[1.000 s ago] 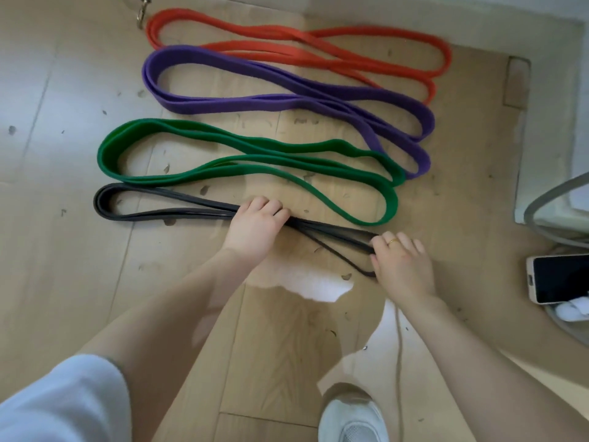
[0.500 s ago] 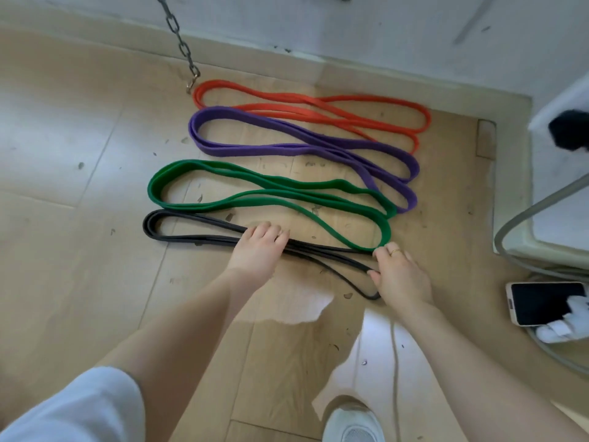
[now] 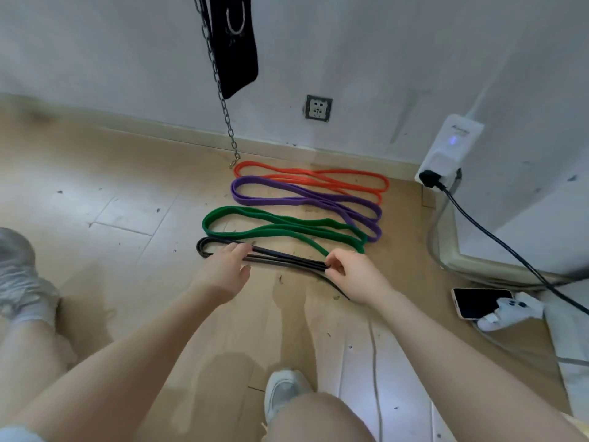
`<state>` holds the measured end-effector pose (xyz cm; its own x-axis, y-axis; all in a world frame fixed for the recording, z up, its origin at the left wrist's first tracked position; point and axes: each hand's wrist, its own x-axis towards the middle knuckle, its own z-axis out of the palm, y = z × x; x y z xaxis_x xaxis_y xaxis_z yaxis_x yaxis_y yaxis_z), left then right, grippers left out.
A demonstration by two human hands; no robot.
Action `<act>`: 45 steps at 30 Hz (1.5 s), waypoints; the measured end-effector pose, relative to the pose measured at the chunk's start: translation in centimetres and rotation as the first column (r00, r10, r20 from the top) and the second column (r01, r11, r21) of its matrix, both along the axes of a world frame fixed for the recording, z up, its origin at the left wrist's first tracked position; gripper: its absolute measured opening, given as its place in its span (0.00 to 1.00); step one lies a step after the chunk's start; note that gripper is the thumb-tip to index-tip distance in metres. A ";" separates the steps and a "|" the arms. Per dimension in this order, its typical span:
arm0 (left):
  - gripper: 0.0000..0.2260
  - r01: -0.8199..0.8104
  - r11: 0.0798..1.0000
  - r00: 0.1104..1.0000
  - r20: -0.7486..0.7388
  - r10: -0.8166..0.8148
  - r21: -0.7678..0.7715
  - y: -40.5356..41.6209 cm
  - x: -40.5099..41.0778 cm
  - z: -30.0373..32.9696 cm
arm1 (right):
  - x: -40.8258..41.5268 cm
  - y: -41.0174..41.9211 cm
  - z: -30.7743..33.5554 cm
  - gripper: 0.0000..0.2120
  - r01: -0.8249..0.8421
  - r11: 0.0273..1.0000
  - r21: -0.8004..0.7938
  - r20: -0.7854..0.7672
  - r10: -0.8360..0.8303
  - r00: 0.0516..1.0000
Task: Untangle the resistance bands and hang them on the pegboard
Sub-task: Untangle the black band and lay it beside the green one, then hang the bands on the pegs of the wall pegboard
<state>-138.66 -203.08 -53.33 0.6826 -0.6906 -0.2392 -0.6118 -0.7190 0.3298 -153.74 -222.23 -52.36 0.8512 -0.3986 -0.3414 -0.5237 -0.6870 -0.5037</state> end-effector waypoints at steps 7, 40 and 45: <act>0.18 -0.102 0.991 0.993 -0.069 0.096 -0.084 -4.0 6.0 -3.8 | 9.5 -2.6 -6.9 0.17 -0.021 0.998 -0.051 -0.052 0.018 0.998; 0.14 -0.326 0.842 0.890 -0.440 0.120 -0.430 -14.4 32.6 4.0 | 39.6 -9.0 2.1 0.11 0.384 0.884 0.268 0.169 -0.435 0.884; 0.20 -0.056 0.809 0.876 -0.417 -0.241 -0.585 -19.9 26.7 18.3 | 31.4 -11.5 18.3 0.09 0.355 0.815 0.458 0.240 -0.498 0.833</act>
<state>-111.94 -223.01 -35.06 0.5220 -0.8517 -0.0470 -0.3382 -0.2573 0.9052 -122.34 -233.74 -34.03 0.7123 -0.6476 -0.2708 -0.4676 -0.1501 -0.8711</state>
